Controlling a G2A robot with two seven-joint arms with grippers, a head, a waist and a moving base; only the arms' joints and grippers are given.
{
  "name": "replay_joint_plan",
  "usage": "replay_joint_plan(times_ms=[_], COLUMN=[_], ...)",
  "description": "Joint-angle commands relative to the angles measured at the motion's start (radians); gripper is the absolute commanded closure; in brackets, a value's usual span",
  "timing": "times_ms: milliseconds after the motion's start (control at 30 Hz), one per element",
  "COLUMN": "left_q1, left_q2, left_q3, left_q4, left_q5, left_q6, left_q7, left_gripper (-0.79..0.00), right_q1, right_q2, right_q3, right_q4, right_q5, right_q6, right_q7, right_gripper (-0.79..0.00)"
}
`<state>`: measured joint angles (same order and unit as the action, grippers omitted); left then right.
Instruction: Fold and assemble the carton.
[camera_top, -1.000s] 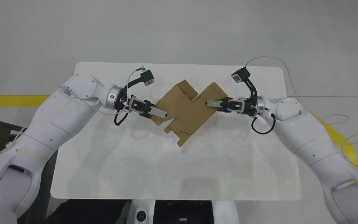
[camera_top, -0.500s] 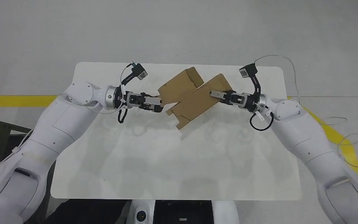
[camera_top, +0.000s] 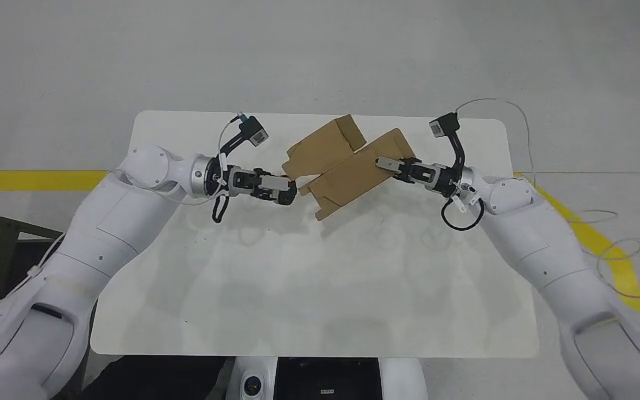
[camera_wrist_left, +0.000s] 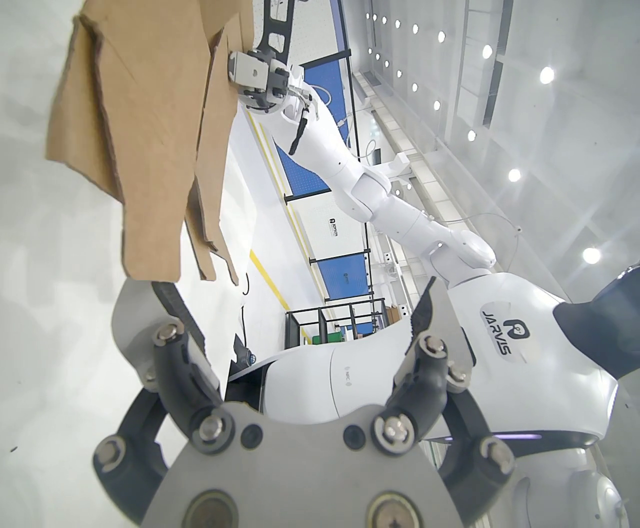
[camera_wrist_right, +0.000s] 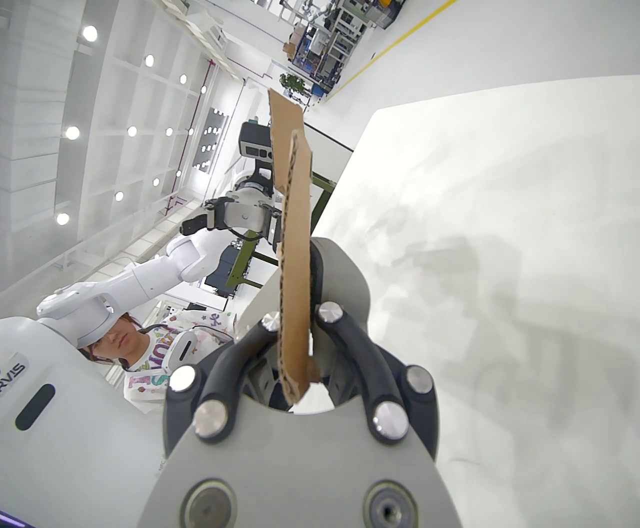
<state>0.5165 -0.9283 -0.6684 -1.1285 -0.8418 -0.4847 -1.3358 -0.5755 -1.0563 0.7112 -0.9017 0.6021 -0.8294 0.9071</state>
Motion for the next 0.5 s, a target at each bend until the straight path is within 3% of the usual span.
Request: replay_joint_plan(times_ms=[0,467], left_q1=[0.005,0.042], left_q2=[0.0,0.004], left_q3=[-0.01,-0.096], left_q4=[-0.004,-0.029], left_q5=[0.003,0.022], left_q6=[0.005,-0.004], left_q7=[-0.004,0.005], left_gripper=[-0.785,-0.785], right_q1=[-0.002,-0.011], right_q2=[-0.002,-0.02], right_q3=[0.004,0.03], right_q4=[0.002,-0.003], right_q5=[-0.01,-0.059], right_q6=[0.003,0.021], right_q7=[-0.003,0.013], right_gripper=[0.0,0.0])
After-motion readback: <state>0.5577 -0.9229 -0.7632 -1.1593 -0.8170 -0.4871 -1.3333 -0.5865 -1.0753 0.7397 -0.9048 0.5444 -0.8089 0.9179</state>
